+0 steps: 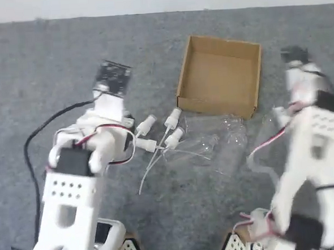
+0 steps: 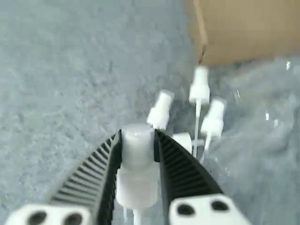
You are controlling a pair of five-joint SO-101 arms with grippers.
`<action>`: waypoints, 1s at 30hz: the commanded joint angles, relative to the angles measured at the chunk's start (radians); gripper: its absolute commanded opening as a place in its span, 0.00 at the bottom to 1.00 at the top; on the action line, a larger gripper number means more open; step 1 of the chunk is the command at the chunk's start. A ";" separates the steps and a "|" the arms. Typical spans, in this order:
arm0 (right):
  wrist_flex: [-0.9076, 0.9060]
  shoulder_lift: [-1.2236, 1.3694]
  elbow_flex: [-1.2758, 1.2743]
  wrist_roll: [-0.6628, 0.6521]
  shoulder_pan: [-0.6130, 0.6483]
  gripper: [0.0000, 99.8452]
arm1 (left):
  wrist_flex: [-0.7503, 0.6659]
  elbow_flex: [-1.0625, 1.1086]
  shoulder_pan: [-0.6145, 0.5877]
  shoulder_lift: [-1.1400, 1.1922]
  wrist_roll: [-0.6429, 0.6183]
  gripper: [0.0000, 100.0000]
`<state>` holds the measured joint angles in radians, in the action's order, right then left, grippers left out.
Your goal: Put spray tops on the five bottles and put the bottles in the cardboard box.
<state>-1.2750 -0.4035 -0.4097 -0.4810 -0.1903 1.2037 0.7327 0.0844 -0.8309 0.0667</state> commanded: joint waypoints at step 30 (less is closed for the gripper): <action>0.908 -0.219 -0.540 0.350 1.010 0.01 | -0.537 -0.236 -0.138 -0.157 -0.399 0.01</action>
<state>-0.4480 -0.6076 -0.9482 -0.1435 0.8163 0.7035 0.5025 -0.0614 -0.9597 -0.3061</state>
